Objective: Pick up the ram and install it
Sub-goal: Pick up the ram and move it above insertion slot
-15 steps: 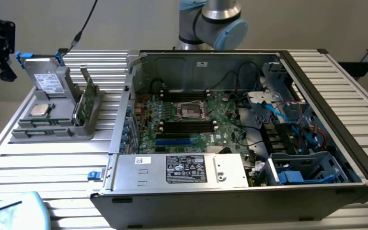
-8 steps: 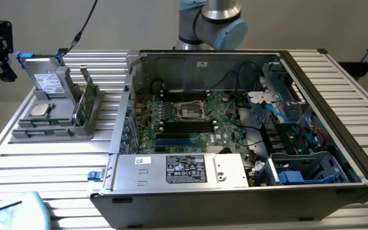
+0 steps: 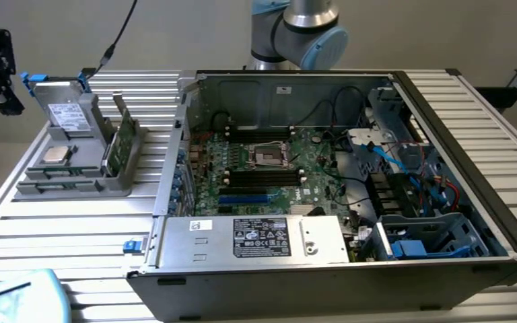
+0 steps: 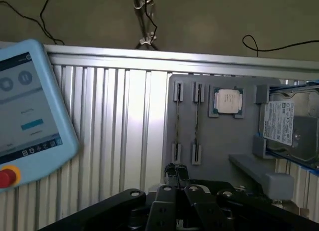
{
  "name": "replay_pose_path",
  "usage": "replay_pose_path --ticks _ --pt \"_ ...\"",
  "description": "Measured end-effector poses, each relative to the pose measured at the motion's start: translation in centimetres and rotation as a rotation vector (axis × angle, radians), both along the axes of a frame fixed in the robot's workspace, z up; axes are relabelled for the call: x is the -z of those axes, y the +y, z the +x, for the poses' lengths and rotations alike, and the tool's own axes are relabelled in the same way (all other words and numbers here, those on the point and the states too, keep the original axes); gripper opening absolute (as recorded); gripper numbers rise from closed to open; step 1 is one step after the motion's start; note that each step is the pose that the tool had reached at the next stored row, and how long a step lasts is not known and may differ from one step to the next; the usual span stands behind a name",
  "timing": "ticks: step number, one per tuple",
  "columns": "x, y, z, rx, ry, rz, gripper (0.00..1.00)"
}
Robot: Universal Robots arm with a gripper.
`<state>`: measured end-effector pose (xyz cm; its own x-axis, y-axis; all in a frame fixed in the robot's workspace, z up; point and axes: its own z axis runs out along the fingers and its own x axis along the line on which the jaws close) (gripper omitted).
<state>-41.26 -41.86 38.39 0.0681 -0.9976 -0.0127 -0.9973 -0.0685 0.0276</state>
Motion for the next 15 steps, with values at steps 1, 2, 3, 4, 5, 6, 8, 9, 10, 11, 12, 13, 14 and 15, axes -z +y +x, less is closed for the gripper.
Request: replay_pose_path --ticks 1,2,3,4,5,6,8,9,10,11,12,13,14,15 --pt "0.01 0.0 0.0 -0.019 0.0 0.0013 0.11" --pt "0.01 0.0 0.0 -0.036 -0.0001 0.0029 0.11" --pt "0.02 0.0 0.01 -0.055 -0.0002 0.0046 0.11" --pt "0.02 0.0 0.01 -0.073 -0.0001 0.0062 0.11" --pt "0.01 0.0 0.02 -0.089 -0.0001 0.0081 0.11" --pt "0.02 0.0 0.03 -0.097 -0.0001 0.0094 0.11" --pt "0.02 0.0 0.03 -0.097 -0.0002 0.0095 0.11" --pt "0.02 0.0 0.03 -0.097 -0.0002 0.0095 0.11" --pt "0.02 0.0 0.03 -0.097 -0.0001 0.0095 0.11" --pt "0.02 0.0 0.04 -0.097 -0.0001 0.0095 0.11" --pt "0.02 0.0 0.04 -0.097 -0.0001 0.0095 0.11" --pt "0.02 0.0 0.04 -0.097 -0.0001 0.0095 0.11" --pt "0.01 0.0 0.04 -0.097 -0.0001 0.0095 0.11" --pt "0.01 0.0 0.04 -0.097 -0.0001 0.0095 0.11"
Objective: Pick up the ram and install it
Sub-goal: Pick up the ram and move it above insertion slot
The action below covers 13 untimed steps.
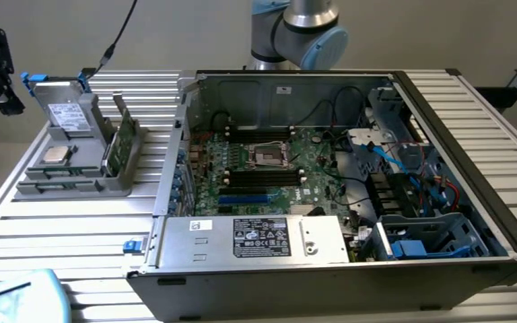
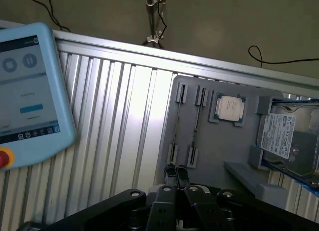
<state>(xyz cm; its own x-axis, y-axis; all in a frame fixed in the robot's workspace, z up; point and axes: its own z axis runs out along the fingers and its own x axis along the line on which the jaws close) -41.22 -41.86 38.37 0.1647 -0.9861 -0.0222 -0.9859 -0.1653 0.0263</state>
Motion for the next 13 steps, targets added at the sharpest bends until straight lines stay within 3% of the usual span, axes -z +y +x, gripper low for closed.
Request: replay_pose_path --ticks 2,4,6,8,9,13 --pt "0.0 0.0 0.0 0.0 0.0 0.0 0.12" --pt "0.0 0.0 0.0 0.0 0.0 0.0 0.18" --pt "0.0 0.0 0.0 0.0 0.0 0.0 0.31" --pt "0.0 0.0 0.0 0.0 0.0 0.0 0.31" --pt "0.0 0.0 0.0 0.0 0.0 0.0 0.37" --pt "0.0 0.0 0.0 0.002 0.0 0.0 0.37"
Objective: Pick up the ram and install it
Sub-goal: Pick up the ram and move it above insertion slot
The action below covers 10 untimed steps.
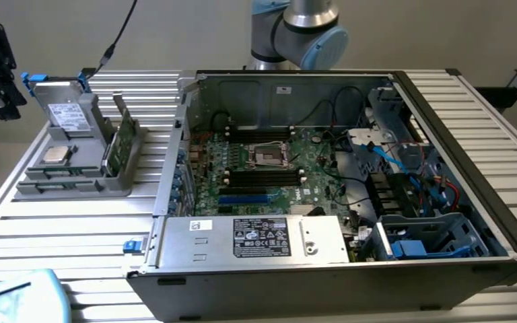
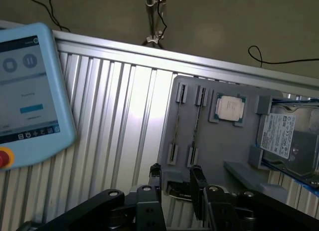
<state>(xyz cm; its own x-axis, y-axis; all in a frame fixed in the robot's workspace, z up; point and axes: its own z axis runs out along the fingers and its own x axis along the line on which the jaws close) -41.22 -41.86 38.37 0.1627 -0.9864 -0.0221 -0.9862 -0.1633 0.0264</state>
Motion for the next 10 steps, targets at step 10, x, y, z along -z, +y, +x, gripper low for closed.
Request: replay_pose_path --ticks 10 --pt "0.14 0.0 -0.01 0.024 -0.0001 0.001 0.37"
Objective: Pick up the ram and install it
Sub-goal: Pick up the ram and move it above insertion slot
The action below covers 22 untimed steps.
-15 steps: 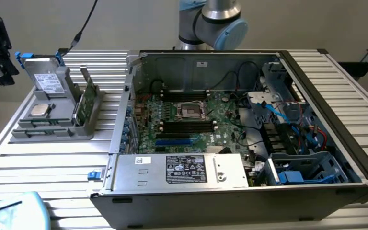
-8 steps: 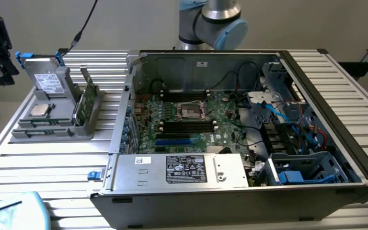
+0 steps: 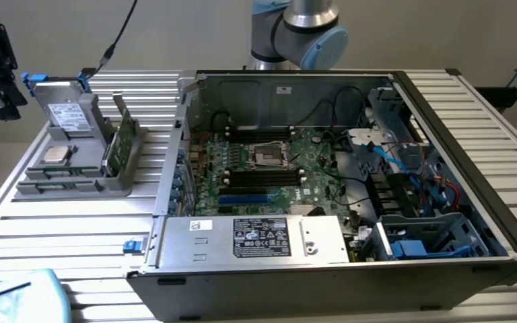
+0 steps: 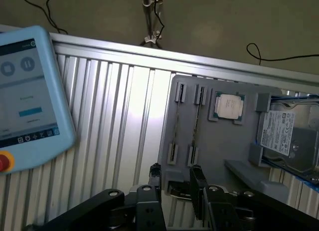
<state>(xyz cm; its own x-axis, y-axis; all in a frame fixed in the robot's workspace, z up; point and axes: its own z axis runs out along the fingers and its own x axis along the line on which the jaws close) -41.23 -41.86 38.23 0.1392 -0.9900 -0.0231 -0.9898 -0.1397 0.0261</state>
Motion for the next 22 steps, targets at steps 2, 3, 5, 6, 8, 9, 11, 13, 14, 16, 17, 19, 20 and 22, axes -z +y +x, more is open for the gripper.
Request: replay_pose_path --ticks 2,3,5,6,8,9,11,13,14,16,17,19,20,22 --pt "0.2 0.0 0.0 0.001 0.0002 0.0009 0.37" --pt "0.33 0.0 0.0 0.001 0.0 0.0017 0.37" --pt "0.64 0.0 0.0 0.003 0.0001 0.004 0.37" --pt "0.82 0.0 0.0 0.006 0.0001 0.0059 0.37" --pt "1.15 0.0 0.0 0.019 0.0001 0.0095 0.37" --pt "1.32 0.0 0.0 0.029 0.0 0.0107 0.37" --pt "1.63 0.0 0.0 0.051 0.0 0.0129 0.37" --pt "1.99 0.0 0.0 0.074 -0.0002 0.0142 0.37" --pt "2.17 0.0 0.0 0.084 -0.0003 0.0144 0.37" --pt "2.51 0.0 0.0 0.102 -0.0003 0.015 0.37" --pt "2.7 0.0 0.0 0.11 -0.0004 0.0162 0.37" --pt "3.02 0.0 0.0 0.125 -0.0002 0.0196 0.37" --pt "3.2 0.0 0.0 0.133 -0.0002 0.0213 0.37" --pt "3.57 0.0 0.1 0.15 -0.0003 0.0238 0.37"
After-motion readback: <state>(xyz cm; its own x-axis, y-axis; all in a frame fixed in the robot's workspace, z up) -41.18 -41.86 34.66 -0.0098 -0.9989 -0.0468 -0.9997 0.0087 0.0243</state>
